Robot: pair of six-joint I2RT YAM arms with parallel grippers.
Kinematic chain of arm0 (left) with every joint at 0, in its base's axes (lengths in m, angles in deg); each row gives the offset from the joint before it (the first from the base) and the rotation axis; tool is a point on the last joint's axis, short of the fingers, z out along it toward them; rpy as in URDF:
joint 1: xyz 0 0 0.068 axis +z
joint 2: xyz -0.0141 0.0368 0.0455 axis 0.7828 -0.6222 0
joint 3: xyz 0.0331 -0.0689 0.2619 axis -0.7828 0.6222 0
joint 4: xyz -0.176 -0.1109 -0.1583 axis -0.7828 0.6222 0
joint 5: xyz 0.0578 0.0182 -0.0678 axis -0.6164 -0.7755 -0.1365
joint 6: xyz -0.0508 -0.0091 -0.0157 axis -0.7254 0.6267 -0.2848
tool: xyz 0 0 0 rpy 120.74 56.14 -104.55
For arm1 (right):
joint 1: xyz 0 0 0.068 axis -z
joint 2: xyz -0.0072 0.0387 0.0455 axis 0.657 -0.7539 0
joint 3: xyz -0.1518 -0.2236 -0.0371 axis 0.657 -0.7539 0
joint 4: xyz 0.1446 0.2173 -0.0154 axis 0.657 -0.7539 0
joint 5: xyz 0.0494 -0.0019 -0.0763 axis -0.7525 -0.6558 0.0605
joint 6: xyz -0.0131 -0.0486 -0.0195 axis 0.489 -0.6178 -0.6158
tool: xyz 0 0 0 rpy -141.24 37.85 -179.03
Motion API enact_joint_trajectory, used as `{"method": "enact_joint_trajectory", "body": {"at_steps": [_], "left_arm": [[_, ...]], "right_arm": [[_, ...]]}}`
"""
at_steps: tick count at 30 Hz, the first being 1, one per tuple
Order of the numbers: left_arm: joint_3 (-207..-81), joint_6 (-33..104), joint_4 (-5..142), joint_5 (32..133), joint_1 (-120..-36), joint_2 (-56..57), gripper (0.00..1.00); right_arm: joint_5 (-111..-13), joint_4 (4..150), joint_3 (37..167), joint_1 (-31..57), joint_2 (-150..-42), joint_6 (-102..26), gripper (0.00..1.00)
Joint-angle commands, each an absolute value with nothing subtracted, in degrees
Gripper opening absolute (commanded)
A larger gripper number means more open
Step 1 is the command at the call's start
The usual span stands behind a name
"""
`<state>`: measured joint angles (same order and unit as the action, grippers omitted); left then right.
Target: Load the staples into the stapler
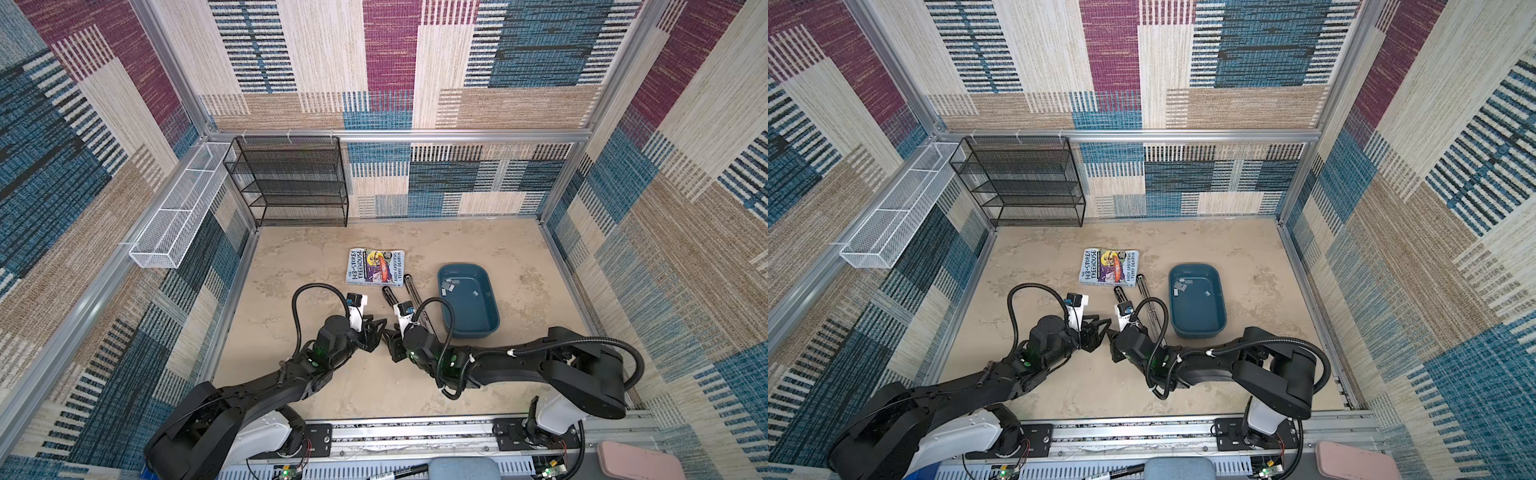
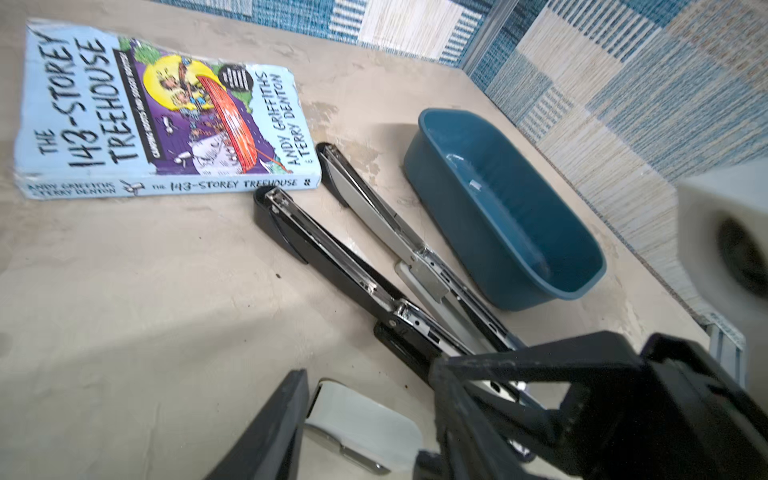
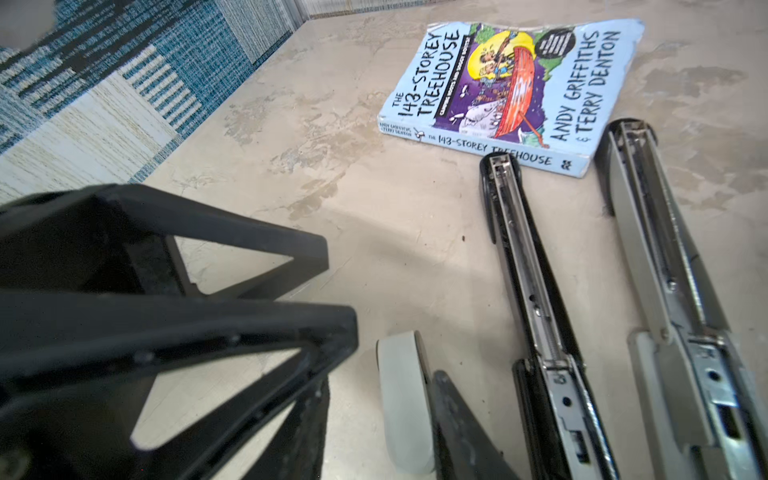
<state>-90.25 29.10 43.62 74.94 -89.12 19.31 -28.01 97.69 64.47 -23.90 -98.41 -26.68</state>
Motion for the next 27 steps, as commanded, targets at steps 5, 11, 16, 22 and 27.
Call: {"method": "enact_joint_trajectory", "body": {"at_steps": [5,11,16,22,27], "left_arm": [[-93.29,30.01,48.57,72.54,-89.13,23.67,0.77],[-98.41,26.87,50.18,73.05,-89.14,16.43,0.84],[-100.99,24.93,49.94,73.64,-89.14,11.15,0.84],[-103.49,24.61,51.3,74.43,-89.09,7.15,0.85],[-103.75,24.37,50.04,74.96,-89.14,4.24,0.85]], "right_arm": [[-22.6,77.09,63.45,-23.98,-87.41,-19.75,0.54],[-25.31,69.96,57.77,-23.97,-79.35,-18.07,0.57],[-29.8,70.78,54.05,-23.95,-76.59,-18.06,0.59],[-32.62,72.18,53.08,-24.0,-76.6,-19.66,0.58],[-32.66,71.97,54.62,-23.92,-80.12,-20.01,0.52]]}}
